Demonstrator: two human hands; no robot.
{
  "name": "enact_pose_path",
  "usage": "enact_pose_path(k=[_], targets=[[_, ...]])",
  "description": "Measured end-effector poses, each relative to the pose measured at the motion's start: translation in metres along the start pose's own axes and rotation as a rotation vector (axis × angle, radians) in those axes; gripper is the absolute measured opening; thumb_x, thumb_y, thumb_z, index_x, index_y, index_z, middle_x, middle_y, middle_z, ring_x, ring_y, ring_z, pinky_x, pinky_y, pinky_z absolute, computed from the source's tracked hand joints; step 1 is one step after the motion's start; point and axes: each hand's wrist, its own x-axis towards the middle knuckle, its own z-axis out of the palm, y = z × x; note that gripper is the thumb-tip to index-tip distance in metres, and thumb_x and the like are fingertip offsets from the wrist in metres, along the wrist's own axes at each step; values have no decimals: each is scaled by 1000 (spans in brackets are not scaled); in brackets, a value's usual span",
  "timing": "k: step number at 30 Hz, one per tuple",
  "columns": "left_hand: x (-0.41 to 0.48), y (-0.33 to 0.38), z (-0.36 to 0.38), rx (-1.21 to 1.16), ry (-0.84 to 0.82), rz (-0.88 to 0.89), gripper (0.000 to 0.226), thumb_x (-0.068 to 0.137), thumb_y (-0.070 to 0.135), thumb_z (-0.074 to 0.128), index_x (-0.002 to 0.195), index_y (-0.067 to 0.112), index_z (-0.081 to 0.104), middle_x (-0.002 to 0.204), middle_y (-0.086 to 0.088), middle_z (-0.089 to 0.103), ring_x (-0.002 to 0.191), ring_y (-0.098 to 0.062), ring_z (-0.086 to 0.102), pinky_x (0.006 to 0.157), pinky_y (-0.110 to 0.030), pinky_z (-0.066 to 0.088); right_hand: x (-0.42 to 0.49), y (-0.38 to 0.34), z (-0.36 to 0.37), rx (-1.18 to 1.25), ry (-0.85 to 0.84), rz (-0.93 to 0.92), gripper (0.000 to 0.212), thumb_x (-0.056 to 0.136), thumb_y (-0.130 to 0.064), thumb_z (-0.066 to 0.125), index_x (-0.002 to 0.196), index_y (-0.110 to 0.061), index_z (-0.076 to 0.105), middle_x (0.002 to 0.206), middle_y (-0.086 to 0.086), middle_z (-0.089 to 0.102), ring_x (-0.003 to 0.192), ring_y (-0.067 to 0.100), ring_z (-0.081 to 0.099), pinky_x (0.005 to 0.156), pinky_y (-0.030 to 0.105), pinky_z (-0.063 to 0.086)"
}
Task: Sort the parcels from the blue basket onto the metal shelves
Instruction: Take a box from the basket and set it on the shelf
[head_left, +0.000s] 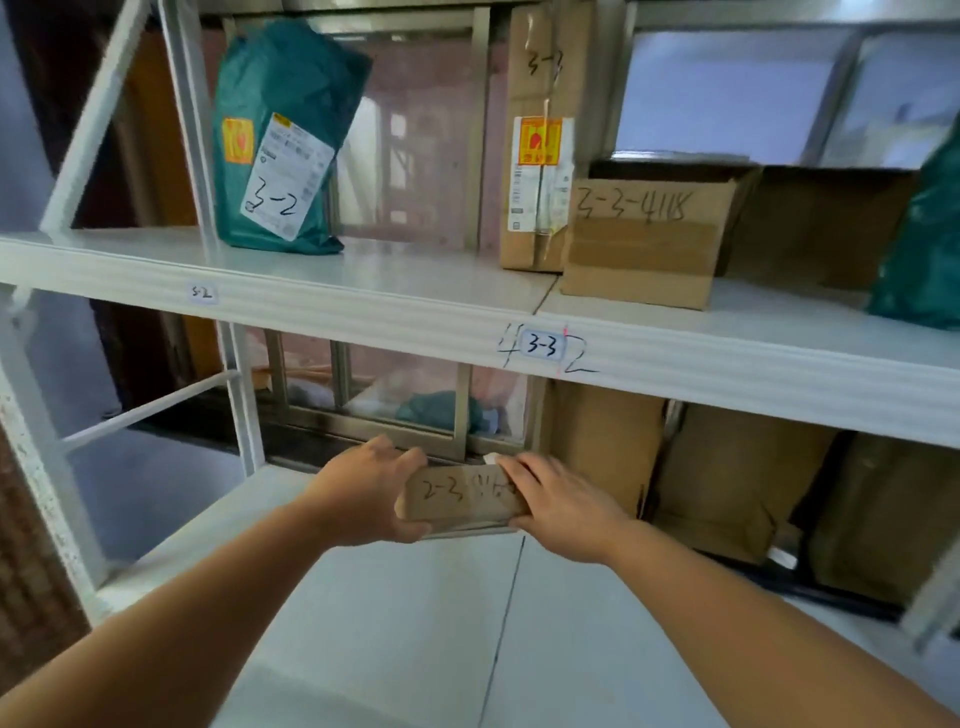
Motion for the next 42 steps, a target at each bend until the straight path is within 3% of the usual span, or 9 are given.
enact_pose_path(k=[8,16,22,25,30,34,37,39,42], targets=[[12,69,-16,3,11,84,72,75,64,60,135,36,33,130,6,47,117,-13,45,94,-30,46,-70,38,-23,-47,42,132,69,95,-49,47,150,-21,14,145,3,26,129,25,35,108,39,34],[-38,87,-63,52,150,257,71,79,66,53,137,31,32,128,6,42,116,-12,41,98,-26,38,-126,-8,-70,-102,66,243,67,98,-45,42,151,-21,9,150,3,18,122,25,43,103,39,37],[-75,80,-106,-32,179,345,69,78,60,59,135,31,33,123,11,52,106,-9,53,82,-20,45,-150,-55,-117,-184,92,289,70,97,-45,45,150,-21,8,149,4,17,110,26,53,92,41,47],[-89,76,-129,-37,243,360,65,78,61,60,129,32,34,120,14,52,97,-5,49,76,-18,45,-159,-72,-148,-260,129,292,70,97,-41,45,151,-21,5,150,4,15,107,24,52,89,38,48],[-99,63,-168,-85,367,336,60,77,60,61,125,33,35,115,16,48,98,-4,43,82,-20,45,-160,-97,-205,-333,233,269,67,96,-40,44,150,-24,7,147,2,17,106,24,52,91,39,47],[-100,46,-199,16,616,315,65,77,56,65,130,24,43,122,7,53,111,-14,45,96,-29,41,-150,-104,-245,-393,397,233,65,96,-43,46,147,-25,11,142,2,21,104,22,53,87,38,49],[-90,37,-221,148,751,276,64,67,55,73,116,18,54,103,0,67,97,-24,57,76,-38,52,-141,-103,-270,-457,496,218,63,96,-43,46,147,-26,13,142,3,21,106,20,53,85,34,52],[-86,38,-239,164,828,255,63,64,51,77,112,16,56,98,-3,69,95,-28,60,71,-39,53,-135,-99,-285,-484,568,209,63,96,-41,48,147,-25,16,141,4,24,100,18,55,79,31,53],[-80,49,-271,182,886,221,63,76,49,69,126,16,49,116,-3,63,113,-27,50,88,-41,46,-124,-86,-311,-520,706,194,63,92,-35,57,145,-20,27,137,8,33,89,19,57,67,27,47]])
